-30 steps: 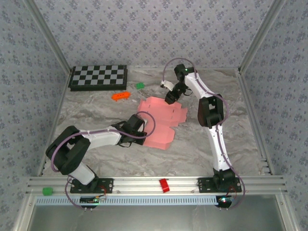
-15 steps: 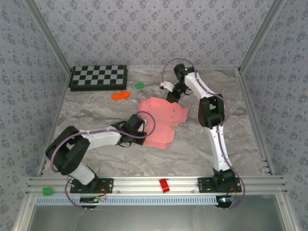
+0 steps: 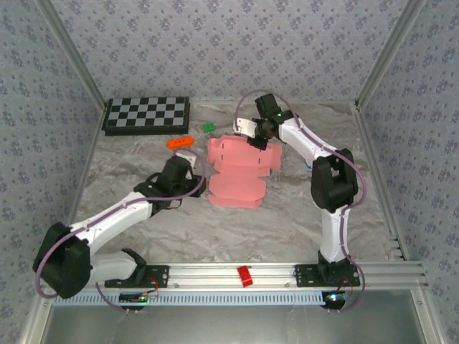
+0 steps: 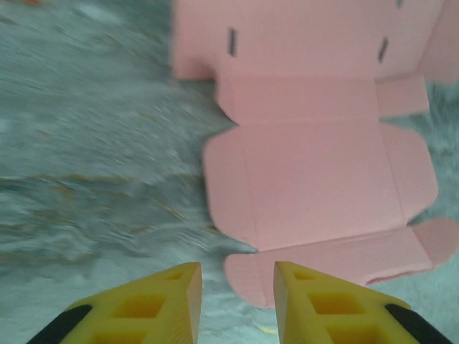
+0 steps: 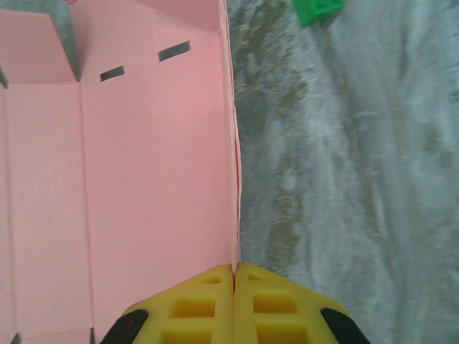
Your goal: Fold the paper box
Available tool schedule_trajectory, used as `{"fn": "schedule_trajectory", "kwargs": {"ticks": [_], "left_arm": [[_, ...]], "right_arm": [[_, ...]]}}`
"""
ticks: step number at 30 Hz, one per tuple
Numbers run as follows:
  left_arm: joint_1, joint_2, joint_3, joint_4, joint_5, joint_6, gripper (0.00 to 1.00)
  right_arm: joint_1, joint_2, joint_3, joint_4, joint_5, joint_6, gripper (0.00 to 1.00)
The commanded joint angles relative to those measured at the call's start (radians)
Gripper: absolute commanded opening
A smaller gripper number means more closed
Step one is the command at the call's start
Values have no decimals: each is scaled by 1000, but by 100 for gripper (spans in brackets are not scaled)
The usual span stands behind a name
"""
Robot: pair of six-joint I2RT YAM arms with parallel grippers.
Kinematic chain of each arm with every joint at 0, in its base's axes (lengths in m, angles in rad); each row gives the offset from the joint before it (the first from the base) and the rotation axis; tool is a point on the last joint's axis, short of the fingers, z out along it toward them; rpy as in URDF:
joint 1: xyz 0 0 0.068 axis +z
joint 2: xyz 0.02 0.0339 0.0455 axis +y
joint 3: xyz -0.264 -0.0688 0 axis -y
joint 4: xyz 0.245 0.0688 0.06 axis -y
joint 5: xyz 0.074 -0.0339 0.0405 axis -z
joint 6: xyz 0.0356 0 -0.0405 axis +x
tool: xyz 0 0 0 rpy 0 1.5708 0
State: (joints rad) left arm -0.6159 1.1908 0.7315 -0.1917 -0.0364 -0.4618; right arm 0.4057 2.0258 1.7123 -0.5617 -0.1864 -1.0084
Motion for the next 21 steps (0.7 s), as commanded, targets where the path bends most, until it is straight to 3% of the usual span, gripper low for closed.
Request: {"fn": "schedule_trajectory", "kwargs": {"ticks": [1,9,21], "left_arm": [[71,-50,-27,-30,-16,-31,36],[248,35,14,-21,63,20,38],[314,358,229,-2,80,138,41]], "right_arm": [[15,-84,-118,232,90,-32,0],[69,-212,-358,495,172,-73,0],[171,-318,-661,850,291,-153,0]]}}
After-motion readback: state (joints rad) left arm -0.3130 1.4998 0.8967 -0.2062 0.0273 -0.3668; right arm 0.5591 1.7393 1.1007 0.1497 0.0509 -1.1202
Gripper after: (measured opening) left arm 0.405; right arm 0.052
